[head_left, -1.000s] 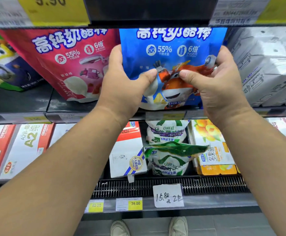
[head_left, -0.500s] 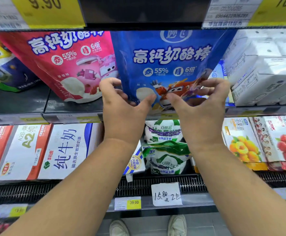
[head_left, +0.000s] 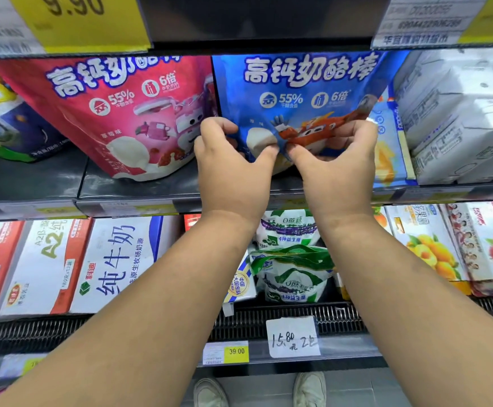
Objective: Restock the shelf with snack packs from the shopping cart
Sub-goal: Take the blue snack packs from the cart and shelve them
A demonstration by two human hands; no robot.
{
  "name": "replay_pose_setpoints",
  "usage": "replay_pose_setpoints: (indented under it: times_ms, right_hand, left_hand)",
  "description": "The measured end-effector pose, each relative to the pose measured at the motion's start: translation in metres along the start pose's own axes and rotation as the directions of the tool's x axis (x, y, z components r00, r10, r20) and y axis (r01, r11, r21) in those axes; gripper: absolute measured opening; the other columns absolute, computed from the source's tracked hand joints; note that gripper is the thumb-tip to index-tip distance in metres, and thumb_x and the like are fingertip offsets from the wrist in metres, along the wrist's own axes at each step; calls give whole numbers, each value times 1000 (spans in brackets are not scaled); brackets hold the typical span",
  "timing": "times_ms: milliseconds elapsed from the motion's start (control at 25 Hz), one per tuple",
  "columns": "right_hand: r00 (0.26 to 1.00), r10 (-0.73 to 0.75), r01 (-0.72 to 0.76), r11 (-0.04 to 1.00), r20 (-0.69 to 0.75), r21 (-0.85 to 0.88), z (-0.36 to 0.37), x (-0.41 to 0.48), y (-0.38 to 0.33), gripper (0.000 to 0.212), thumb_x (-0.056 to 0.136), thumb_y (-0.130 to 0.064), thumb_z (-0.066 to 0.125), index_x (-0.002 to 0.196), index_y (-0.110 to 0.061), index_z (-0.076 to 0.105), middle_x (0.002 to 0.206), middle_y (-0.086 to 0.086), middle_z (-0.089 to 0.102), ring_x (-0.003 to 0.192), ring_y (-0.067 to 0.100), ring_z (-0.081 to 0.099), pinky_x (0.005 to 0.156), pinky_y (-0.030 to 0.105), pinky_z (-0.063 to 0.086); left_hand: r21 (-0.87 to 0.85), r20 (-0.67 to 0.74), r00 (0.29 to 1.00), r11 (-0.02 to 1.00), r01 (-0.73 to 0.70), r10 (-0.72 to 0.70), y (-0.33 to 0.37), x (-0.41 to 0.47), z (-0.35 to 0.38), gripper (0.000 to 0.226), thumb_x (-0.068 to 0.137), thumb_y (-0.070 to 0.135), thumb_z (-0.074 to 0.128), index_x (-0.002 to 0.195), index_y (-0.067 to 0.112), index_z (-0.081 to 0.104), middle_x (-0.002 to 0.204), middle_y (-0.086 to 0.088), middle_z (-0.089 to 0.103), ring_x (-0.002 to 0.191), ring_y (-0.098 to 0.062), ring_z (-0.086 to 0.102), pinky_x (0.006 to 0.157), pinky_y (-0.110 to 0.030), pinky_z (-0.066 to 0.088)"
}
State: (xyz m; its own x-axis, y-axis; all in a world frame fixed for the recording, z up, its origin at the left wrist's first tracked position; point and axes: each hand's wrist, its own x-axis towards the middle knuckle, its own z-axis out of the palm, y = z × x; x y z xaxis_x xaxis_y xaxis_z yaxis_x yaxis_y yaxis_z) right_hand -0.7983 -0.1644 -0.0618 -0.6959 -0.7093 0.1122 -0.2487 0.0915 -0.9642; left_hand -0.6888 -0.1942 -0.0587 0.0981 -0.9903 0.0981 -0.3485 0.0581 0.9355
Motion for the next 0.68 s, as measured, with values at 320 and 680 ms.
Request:
replay_pose_setpoints:
  times_ms: [320, 680]
  right_hand:
    - [999, -25, 27, 998, -34, 52, 5, 8, -5, 54, 73, -44, 80, 100, -15, 43, 99, 3, 62, 86, 8, 60, 76, 18, 49]
    - [995, -3, 14, 993, -96, 114, 10, 17, -9, 66, 68, -51, 76, 116, -28, 36, 86, 12, 63, 81, 23, 65, 80, 41, 55]
  left_hand:
    - [11, -21, 999, 999, -38, 38, 2, 9, 11, 55, 74, 33, 80, 106, 22, 37, 112, -7, 49, 97, -26, 58, 87, -41, 52]
    - [-89, -132, 987, 991, -103, 90, 8, 4, 21, 68, 86, 30, 70, 144, 24, 35, 114, -7, 50, 79, 2, 43, 78, -36, 55]
